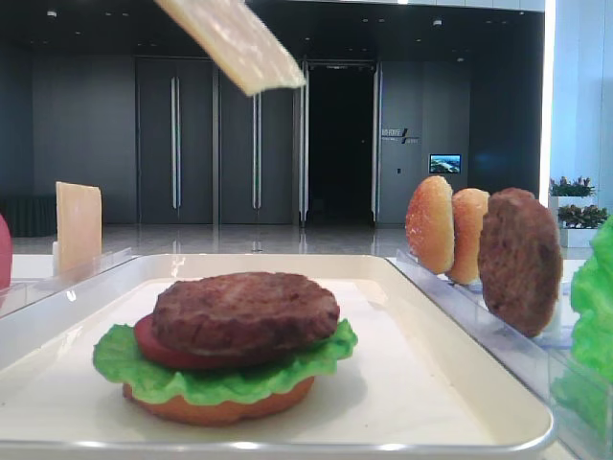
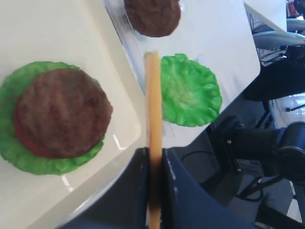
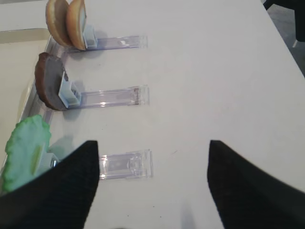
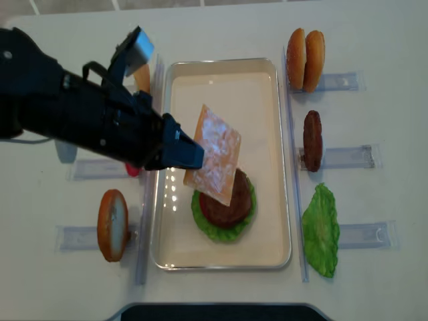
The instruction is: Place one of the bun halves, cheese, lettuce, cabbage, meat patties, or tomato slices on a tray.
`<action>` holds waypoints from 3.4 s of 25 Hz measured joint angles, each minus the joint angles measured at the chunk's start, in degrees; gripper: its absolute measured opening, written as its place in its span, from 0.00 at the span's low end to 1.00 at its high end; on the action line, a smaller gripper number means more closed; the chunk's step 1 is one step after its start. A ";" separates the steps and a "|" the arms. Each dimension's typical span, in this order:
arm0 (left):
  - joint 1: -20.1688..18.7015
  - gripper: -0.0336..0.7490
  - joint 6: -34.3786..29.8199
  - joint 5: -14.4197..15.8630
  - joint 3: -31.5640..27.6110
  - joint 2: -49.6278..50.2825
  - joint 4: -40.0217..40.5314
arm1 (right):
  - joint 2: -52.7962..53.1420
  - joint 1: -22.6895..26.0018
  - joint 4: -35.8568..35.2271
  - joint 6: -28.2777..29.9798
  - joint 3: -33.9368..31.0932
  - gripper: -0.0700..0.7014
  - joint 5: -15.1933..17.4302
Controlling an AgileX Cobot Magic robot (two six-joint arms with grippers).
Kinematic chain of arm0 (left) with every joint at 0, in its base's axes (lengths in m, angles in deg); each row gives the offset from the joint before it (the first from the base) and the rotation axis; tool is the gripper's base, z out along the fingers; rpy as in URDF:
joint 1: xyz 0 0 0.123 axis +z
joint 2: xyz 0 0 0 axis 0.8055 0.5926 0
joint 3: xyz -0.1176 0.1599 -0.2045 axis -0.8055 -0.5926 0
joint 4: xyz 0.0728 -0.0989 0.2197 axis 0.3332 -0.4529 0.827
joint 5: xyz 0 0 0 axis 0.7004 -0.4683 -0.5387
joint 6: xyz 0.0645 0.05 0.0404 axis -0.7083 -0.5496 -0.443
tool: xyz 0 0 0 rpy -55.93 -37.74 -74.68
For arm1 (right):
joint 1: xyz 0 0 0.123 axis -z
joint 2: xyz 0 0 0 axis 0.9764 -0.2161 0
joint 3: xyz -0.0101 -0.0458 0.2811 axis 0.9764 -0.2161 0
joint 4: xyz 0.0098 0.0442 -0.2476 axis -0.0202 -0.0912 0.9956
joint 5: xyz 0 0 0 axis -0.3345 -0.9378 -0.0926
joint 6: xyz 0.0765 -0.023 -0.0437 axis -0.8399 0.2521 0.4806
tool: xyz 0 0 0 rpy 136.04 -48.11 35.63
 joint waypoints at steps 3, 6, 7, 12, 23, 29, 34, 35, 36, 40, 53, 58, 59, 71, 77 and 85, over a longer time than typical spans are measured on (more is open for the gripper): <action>0.00 0.08 -0.79 -3.67 -1.40 1.36 -2.28 | 0.00 0.00 0.00 0.00 0.00 0.72 0.00; 0.00 0.08 -5.26 -4.62 -1.97 3.66 -5.29 | 0.00 0.00 0.00 0.00 0.00 0.72 0.00; 0.00 0.08 -6.51 -4.62 -2.02 4.47 -6.43 | 0.00 0.00 0.00 0.00 0.00 0.72 0.00; 0.00 0.08 -13.11 -1.91 -2.02 9.04 -11.83 | 0.00 0.00 0.00 0.00 0.00 0.72 0.00; 0.00 0.08 -23.22 -1.72 -8.70 9.91 -15.87 | 0.00 0.00 0.04 0.00 0.00 0.72 0.00; 0.00 0.08 -26.67 -2.59 -8.70 11.16 -18.51 | 0.00 0.00 0.04 0.00 0.00 0.72 0.00; 0.00 0.08 -28.31 -2.70 -8.70 13.39 -19.11 | 0.00 0.00 0.04 0.00 0.00 0.72 0.00; 0.00 0.08 -28.55 -2.70 -8.70 13.77 -19.42 | 0.00 0.00 0.04 0.00 0.00 0.72 0.00; 0.00 0.08 -28.99 -2.75 -8.70 13.99 -19.71 | 0.00 0.00 0.04 0.00 0.00 0.72 0.00; 0.00 0.08 -30.34 -3.01 -9.10 15.06 -20.89 | 0.00 0.00 0.04 0.00 0.00 0.72 0.00; 0.00 0.08 -35.26 -3.74 -9.16 16.21 -21.69 | 0.00 0.00 0.04 0.00 0.00 0.72 0.00; 0.00 0.08 -35.94 -4.13 -9.16 16.21 -21.34 | 0.00 0.00 0.04 0.00 0.00 0.72 0.00; 0.00 0.08 -35.94 -4.48 -9.16 16.21 -21.34 | 0.00 0.00 0.04 0.00 0.00 0.72 0.00; 0.00 0.60 -30.60 -11.19 -9.16 16.21 -19.42 | 0.00 0.00 0.04 0.00 0.00 0.72 0.00; 0.00 0.68 -19.56 -12.72 -9.16 15.50 -8.73 | 0.00 0.00 0.04 0.00 0.00 0.72 0.00; 0.00 0.68 -10.79 -12.70 -6.56 8.85 -0.12 | 0.00 0.00 0.04 0.00 0.00 0.72 0.00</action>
